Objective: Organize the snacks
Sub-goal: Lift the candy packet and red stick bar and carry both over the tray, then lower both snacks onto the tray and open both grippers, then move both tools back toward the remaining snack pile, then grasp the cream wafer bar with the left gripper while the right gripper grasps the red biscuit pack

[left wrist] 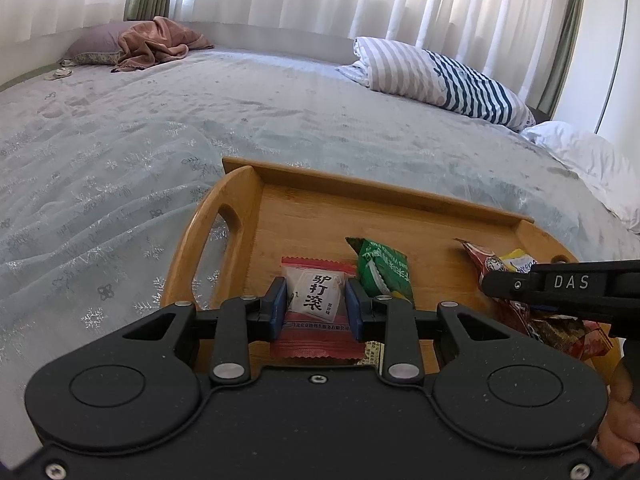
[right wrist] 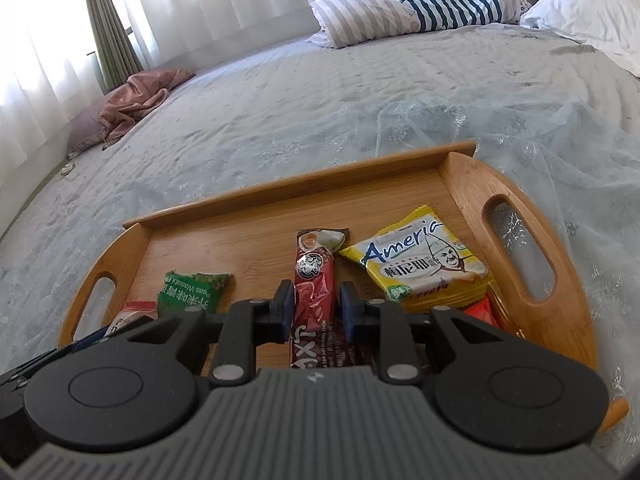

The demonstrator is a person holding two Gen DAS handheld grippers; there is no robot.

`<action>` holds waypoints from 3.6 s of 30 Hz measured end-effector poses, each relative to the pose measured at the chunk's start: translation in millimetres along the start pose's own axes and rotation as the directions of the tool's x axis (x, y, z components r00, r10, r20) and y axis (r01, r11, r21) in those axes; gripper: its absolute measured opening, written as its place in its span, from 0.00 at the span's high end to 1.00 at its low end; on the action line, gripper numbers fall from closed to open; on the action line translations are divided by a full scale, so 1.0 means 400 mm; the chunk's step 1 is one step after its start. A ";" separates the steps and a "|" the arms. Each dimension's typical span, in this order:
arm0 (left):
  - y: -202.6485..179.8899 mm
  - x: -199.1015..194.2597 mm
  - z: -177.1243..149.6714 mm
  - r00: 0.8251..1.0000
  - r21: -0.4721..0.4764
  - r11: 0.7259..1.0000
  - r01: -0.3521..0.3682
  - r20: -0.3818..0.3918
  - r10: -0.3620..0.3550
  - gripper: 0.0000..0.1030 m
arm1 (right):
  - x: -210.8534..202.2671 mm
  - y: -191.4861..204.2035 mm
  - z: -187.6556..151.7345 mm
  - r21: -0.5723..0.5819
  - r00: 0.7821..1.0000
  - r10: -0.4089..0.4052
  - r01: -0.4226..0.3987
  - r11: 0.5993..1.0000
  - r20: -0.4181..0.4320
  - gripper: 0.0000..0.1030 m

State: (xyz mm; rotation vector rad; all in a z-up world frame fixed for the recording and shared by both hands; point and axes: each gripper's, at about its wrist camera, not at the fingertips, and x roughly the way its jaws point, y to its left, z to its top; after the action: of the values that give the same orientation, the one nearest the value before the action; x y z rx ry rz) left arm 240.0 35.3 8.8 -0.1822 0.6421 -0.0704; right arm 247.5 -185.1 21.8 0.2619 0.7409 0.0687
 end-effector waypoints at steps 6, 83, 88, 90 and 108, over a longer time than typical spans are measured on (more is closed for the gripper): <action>-0.001 -0.001 -0.001 1.000 0.000 1.000 0.001 -0.004 -0.001 0.71 | 0.000 0.001 0.000 -0.010 1.000 0.001 -0.001 1.000 -0.003 0.68; 0.049 -0.407 -0.325 0.995 0.171 0.983 0.071 0.061 -0.083 0.21 | -0.327 -0.115 -0.359 -0.223 0.965 0.045 0.015 0.975 0.258 0.00; 0.044 -0.418 -0.331 0.995 0.174 0.982 0.067 0.067 -0.080 0.34 | -0.328 -0.092 -0.378 -0.271 0.956 0.035 0.048 0.962 0.292 0.03; 0.044 -0.422 -0.331 0.995 0.171 0.983 0.059 0.067 -0.072 0.43 | -0.327 -0.082 -0.386 -0.291 0.952 0.024 0.069 0.954 0.304 0.10; 0.039 -0.417 -0.338 0.996 0.159 0.984 0.080 0.037 -0.086 0.74 | -0.305 -0.060 -0.399 -0.364 0.972 0.021 0.068 0.929 0.234 0.45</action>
State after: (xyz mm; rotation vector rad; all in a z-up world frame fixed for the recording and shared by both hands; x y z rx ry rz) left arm 25.5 51.0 -2.1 -0.0579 0.5824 -0.1964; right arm 49.1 -193.4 -16.8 -0.1005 0.4828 0.1506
